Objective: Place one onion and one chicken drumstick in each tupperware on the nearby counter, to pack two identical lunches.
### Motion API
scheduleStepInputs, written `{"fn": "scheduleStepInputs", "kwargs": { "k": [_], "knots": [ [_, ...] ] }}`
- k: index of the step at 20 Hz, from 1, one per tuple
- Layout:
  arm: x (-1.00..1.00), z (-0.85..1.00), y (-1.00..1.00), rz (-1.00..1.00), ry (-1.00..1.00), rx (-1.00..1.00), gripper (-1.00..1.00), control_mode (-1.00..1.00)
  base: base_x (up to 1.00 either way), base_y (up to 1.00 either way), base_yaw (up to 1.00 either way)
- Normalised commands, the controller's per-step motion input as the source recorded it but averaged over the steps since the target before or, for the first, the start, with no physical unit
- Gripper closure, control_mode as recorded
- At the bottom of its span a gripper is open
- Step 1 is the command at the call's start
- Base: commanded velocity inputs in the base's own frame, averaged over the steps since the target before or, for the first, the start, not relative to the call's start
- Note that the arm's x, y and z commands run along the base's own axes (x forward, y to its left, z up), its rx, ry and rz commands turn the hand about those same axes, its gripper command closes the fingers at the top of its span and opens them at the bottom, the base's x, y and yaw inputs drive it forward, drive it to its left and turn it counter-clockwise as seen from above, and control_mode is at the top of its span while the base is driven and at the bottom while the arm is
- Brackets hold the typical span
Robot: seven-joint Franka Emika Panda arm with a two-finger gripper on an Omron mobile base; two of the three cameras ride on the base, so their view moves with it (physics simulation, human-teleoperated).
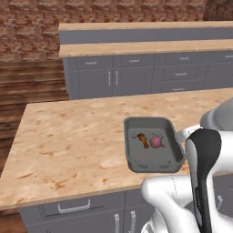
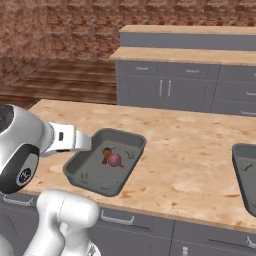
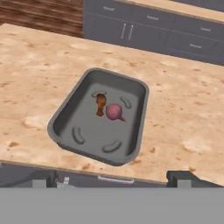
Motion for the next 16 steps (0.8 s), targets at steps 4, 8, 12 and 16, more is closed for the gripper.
{"fn": "scheduleStepInputs", "kwargs": {
  "k": [4, 8, 12, 16],
  "knots": [
    [-0.25, 0.0, 0.0, 0.0, -0.03, 0.0, -1.0, 1.0, -0.75, -0.09, 0.0],
    [0.0, 0.0, 0.0, 0.0, 0.0, 0.0, -1.0, 1.0, -1.0, -0.39, 0.0],
    [0.0, 0.0, 0.0, 0.0, 0.0, 0.0, -1.0, 1.0, -0.96, -0.52, -0.12],
    [0.0, 0.0, 0.0, 0.0, 0.0, 0.0, -1.0, 1.0, -0.7, -0.77, -0.35]
  ]
}}
